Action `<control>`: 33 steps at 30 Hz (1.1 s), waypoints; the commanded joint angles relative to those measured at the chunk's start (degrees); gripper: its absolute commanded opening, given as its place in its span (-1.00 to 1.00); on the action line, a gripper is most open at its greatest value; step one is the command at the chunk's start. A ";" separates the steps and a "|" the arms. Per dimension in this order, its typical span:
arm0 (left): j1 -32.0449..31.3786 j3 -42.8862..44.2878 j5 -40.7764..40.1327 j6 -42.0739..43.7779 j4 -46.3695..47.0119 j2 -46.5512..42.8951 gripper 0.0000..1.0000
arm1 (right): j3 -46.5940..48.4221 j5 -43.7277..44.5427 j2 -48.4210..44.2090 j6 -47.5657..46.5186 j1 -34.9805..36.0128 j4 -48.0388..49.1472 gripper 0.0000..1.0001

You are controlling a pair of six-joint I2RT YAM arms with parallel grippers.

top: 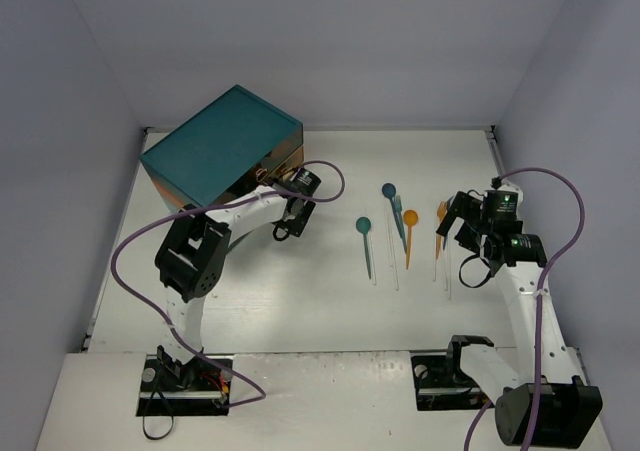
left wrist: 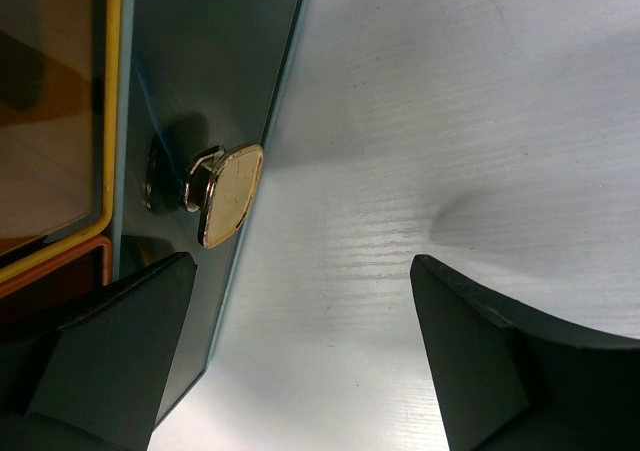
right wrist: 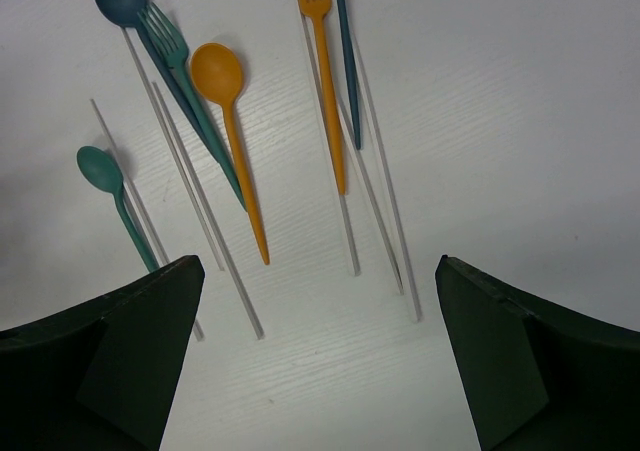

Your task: Sort the eating utensils into containers

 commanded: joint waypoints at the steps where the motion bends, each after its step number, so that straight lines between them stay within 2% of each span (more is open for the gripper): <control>1: 0.56 1.29 -1.81 1.96 2.03 -5.43 0.75 | 0.05 -0.91 -0.58 -0.78 -0.16 1.23 1.00; 8: -4.29 2.97 -0.09 4.22 -1.91 -12.60 0.75 | 0.23 -0.97 -0.08 -0.93 -0.16 1.25 1.00; 17: -3.73 1.53 -2.40 7.41 -7.82 -21.52 0.75 | 0.08 -0.59 -0.08 -1.30 -0.16 1.37 1.00; 33: 1.50 -5.99 0.61 10.37 -3.09 -20.98 0.75 | -0.22 -0.82 -0.06 -1.03 -0.16 1.40 1.00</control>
